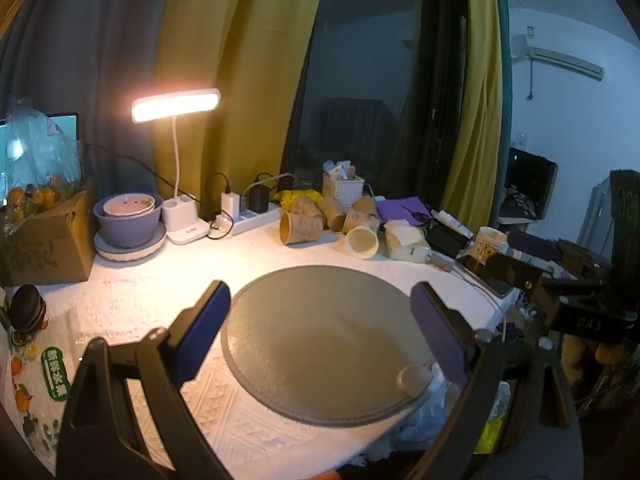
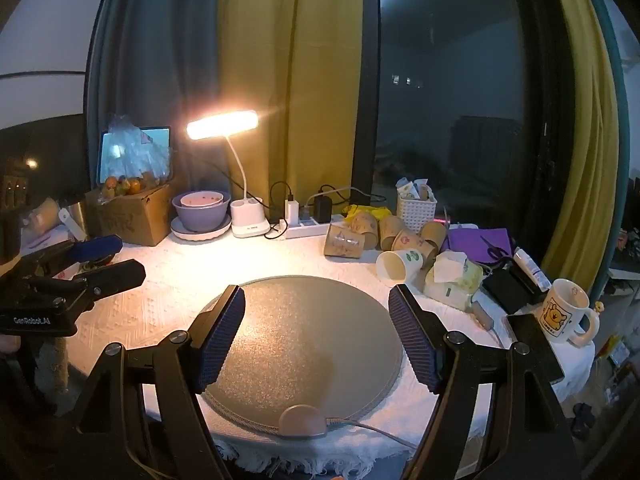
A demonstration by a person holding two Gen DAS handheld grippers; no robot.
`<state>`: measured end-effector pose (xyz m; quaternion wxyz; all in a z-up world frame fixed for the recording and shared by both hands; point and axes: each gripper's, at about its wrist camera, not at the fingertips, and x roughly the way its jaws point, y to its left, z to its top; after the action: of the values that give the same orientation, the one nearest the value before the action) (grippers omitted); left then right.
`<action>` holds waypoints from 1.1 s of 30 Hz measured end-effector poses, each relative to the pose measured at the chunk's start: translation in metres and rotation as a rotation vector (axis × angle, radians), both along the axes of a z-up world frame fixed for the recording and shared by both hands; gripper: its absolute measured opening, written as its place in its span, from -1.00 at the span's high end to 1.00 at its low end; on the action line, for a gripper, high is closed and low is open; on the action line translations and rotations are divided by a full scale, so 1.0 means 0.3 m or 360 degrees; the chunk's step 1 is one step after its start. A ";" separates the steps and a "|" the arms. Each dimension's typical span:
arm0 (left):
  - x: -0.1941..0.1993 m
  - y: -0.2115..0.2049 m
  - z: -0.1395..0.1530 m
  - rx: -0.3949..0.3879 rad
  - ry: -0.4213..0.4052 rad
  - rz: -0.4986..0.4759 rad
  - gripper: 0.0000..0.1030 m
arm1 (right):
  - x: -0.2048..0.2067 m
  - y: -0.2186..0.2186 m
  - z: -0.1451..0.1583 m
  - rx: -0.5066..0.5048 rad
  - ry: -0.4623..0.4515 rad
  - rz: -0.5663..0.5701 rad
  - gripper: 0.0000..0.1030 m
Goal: Flip cup upright
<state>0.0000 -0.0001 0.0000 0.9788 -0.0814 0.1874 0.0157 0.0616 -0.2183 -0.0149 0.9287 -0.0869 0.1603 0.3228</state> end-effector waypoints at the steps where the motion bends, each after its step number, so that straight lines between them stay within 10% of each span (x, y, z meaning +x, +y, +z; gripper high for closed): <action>1: 0.000 0.000 0.000 0.0001 -0.0001 -0.0002 -0.79 | 0.000 0.000 0.000 0.0001 0.0000 0.0001 -0.50; 33: 0.024 -0.018 -0.009 -0.0008 0.0024 -0.0008 -0.79 | 0.003 -0.004 -0.006 0.0001 0.0013 -0.0005 -0.50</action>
<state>0.0074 -0.0054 -0.0028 0.9772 -0.0833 0.1950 0.0135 0.0624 -0.2196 -0.0166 0.9287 -0.0851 0.1641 0.3216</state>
